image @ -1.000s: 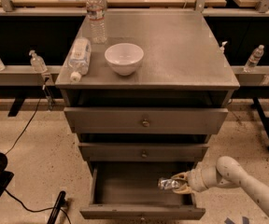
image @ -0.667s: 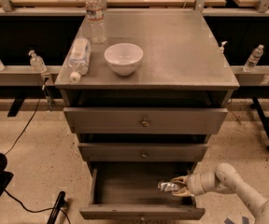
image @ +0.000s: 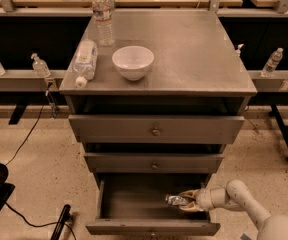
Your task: Place redbull can into bottom drawer
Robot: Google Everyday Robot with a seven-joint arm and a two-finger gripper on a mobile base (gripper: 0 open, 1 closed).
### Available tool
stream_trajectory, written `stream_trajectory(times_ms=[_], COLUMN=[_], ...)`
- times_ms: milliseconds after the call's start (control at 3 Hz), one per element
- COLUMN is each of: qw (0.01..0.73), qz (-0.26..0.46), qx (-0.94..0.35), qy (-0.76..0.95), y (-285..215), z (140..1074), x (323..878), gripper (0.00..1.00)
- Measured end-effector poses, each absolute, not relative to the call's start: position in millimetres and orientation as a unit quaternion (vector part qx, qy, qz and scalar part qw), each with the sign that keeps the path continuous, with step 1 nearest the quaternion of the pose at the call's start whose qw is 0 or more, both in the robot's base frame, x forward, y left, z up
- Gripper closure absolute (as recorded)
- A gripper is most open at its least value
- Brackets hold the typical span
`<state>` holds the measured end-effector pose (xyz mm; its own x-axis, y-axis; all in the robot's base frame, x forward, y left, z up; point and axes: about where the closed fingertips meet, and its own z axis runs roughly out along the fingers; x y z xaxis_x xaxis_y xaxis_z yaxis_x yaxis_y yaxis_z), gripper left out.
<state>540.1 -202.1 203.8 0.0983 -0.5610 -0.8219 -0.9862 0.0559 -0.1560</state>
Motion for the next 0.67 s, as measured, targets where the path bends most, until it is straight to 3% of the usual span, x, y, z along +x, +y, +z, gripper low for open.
stream_trajectory(times_ms=[333, 667], qw=[0.389, 0.389], qz=[0.274, 0.278], qx=[-0.63, -0.63], qy=[0.613, 0.612], y=[-200.3, -195.7], z=[202.0, 199.9], x=[539.7, 537.9], gripper=[0.28, 0.0])
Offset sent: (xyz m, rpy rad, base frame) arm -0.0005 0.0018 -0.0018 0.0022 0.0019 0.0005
